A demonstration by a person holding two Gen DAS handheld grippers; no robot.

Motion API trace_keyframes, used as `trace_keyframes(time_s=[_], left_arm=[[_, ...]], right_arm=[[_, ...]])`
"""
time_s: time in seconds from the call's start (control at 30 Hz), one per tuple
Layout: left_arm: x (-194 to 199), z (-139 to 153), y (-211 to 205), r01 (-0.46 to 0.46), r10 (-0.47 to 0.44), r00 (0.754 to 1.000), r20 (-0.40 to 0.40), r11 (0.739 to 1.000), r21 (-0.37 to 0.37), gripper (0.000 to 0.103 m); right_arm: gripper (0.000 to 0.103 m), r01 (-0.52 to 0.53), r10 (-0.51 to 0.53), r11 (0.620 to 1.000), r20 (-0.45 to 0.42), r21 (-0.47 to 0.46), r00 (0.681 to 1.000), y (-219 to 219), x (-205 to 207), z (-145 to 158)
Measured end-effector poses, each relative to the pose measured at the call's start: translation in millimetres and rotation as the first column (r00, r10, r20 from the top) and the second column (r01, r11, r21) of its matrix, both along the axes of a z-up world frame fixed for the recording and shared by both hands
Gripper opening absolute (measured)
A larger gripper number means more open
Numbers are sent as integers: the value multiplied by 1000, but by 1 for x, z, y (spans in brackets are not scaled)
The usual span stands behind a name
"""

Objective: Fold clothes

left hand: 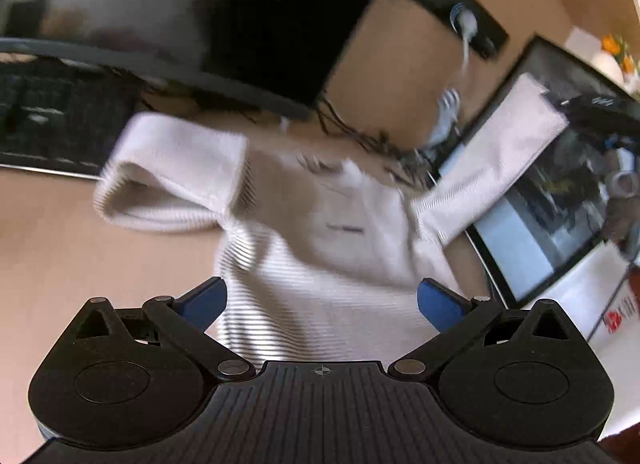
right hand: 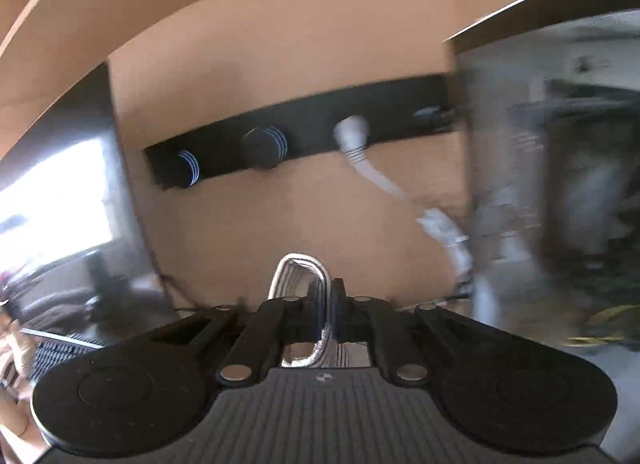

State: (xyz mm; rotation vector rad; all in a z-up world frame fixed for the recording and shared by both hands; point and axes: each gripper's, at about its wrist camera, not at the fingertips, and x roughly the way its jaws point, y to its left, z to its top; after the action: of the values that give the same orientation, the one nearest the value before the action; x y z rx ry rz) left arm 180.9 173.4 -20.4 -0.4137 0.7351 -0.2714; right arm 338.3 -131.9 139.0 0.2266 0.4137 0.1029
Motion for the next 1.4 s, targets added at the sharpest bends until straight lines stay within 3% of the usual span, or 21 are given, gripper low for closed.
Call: trace_keyframes(time_s=[0.3, 0.43, 0.53, 0.6, 0.67, 0.7, 0.83, 1.0, 1.1, 1.23, 1.33, 1.4], left_arm=[[-35, 5, 29, -183, 184, 983, -29, 983, 22, 103], [-37, 3, 29, -201, 203, 978, -46, 979, 32, 103], [-34, 1, 23, -195, 198, 978, -64, 980, 48, 103], [-31, -2, 19, -191, 195, 978, -78, 980, 52, 103], [-30, -3, 17, -188, 192, 977, -92, 981, 54, 103], [-30, -5, 16, -187, 192, 977, -97, 981, 55, 103], [-29, -9, 18, -202, 207, 971, -120, 978, 56, 103], [-36, -7, 24, -223, 231, 964, -133, 972, 71, 103], [-44, -5, 30, -246, 256, 957, -136, 966, 82, 103], [-51, -8, 36, -281, 288, 945, -158, 958, 65, 103], [-50, -11, 36, -269, 274, 946, -174, 962, 55, 103], [-45, -12, 34, -250, 255, 950, -178, 967, 52, 103]], right_arm=[[4, -192, 192, 981, -74, 1, 979, 78, 64, -42], [4, -232, 229, 972, -94, -22, 969, 101, 75, -59], [6, -268, 269, 963, -98, 16, 958, 108, 80, -67], [16, -276, 278, 960, -90, 41, 956, 106, 80, -69], [36, -275, 279, 960, -84, 59, 957, 102, 78, -71], [37, -273, 277, 961, -92, 53, 956, 100, 78, -75], [37, -288, 295, 955, -147, 73, 944, 99, 79, -93], [37, -355, 441, 882, -281, 309, 852, 138, 76, -142], [37, -296, 465, 849, -352, 438, 812, 167, 82, -175], [37, -297, 449, 861, -342, 414, 825, 203, 90, -197], [35, -393, 518, 836, -318, 384, 794, 229, 90, -192], [10, -456, 533, 840, -296, 292, 793, 245, 84, -179]])
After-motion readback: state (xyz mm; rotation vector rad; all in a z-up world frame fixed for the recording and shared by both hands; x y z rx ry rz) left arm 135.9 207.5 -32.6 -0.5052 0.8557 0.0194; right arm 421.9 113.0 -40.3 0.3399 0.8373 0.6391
